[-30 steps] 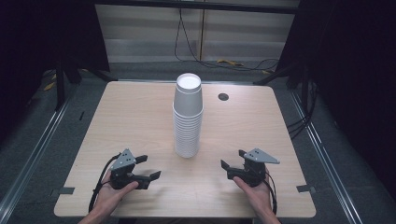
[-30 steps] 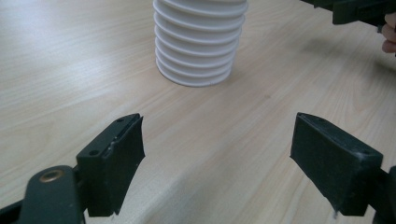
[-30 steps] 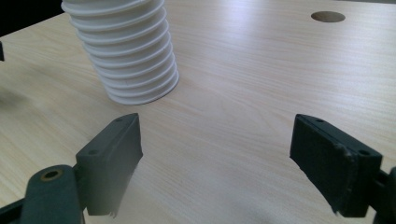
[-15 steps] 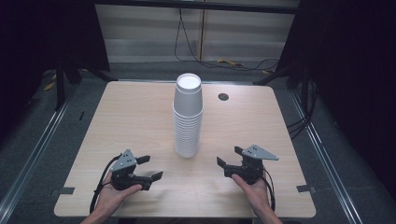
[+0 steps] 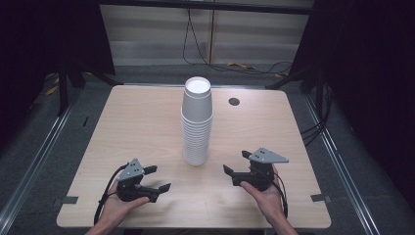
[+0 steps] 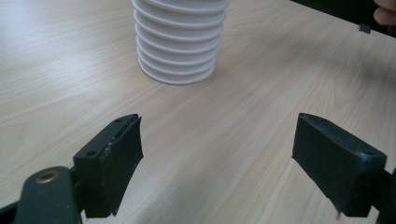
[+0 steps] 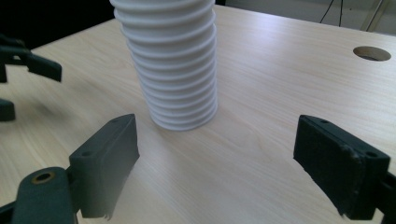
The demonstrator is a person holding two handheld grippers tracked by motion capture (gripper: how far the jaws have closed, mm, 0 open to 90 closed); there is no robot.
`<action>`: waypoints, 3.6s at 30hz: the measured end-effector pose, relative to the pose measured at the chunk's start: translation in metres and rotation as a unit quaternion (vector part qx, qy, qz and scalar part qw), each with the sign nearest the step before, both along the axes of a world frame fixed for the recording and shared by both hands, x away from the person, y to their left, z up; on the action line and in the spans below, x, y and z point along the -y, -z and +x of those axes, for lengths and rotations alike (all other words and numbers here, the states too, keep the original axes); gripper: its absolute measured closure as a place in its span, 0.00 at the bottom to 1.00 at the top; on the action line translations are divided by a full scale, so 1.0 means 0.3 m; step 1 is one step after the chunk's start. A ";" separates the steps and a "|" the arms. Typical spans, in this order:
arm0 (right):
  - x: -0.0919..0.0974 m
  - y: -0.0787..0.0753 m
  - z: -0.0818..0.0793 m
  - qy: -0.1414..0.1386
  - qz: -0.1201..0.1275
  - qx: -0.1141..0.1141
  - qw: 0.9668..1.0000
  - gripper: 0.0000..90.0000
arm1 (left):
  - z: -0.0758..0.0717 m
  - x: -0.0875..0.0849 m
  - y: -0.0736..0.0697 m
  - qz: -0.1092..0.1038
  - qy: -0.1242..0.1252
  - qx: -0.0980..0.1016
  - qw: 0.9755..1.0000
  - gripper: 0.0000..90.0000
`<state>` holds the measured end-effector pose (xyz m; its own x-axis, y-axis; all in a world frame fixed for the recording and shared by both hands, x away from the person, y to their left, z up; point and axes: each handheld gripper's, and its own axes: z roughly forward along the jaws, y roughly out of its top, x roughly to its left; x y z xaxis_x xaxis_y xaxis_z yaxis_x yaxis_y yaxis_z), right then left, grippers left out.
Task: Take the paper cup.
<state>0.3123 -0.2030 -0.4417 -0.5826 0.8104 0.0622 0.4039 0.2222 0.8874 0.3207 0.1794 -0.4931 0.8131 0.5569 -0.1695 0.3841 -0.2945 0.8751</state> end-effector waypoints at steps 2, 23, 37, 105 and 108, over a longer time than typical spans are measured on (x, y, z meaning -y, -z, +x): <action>-0.005 -0.019 -0.001 -0.009 0.011 -0.002 1.000 0.16 | -0.006 0.000 0.001 0.000 0.003 0.000 1.000 0.17; -0.073 -0.212 0.075 -0.079 0.046 0.052 0.994 0.15 | -0.021 0.006 -0.005 0.007 0.006 0.005 1.000 0.18; -0.123 -0.346 0.132 -0.100 0.054 0.072 0.991 0.15 | -0.025 0.003 -0.011 0.001 0.019 0.010 1.000 0.21; -0.312 -0.596 0.386 -0.166 0.007 0.036 0.985 0.24 | -0.020 0.011 0.000 0.030 0.029 0.010 0.999 0.24; -0.305 -0.601 0.384 -0.168 0.015 0.042 0.985 0.24 | -0.021 0.012 0.001 0.031 0.029 0.007 0.999 0.25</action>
